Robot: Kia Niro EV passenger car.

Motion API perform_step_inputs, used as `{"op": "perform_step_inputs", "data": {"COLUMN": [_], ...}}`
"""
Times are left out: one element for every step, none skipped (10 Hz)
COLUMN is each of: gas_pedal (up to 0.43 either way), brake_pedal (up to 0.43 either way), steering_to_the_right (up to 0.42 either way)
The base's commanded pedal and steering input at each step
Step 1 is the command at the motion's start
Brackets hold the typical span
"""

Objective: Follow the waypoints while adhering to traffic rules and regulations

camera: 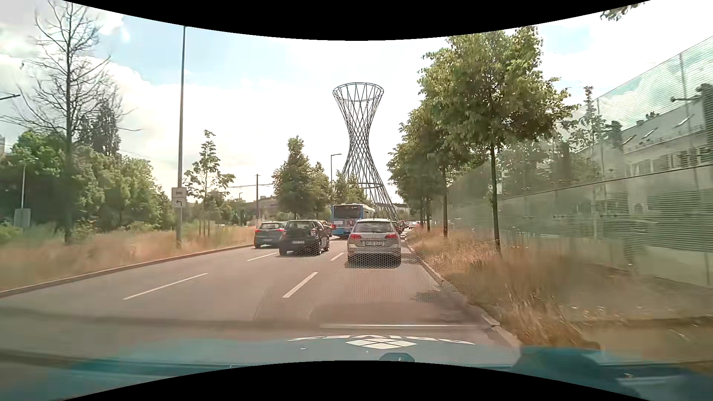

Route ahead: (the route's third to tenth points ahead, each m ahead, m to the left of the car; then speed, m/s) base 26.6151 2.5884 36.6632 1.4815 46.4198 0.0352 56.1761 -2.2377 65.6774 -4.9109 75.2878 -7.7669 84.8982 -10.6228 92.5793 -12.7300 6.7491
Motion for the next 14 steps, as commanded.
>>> {"op": "perform_step_inputs", "data": {"gas_pedal": [0.157, 0.157, 0.157, 0.157, 0.157, 0.157, 0.157, 0.157, 0.157, 0.209, 0.228, 0.228, 0.228, 0.228], "brake_pedal": [0.0, 0.0, 0.0, 0.0, 0.0, 0.0, 0.0, 0.0, 0.0, 0.0, 0.0, 0.0, 0.0, 0.0], "steering_to_the_right": [0.016, 0.015, 0.015, 0.015, 0.015, 0.015, 0.015, 0.015, 0.015, 0.015, 0.015, 0.015, 0.015, 0.015]}}
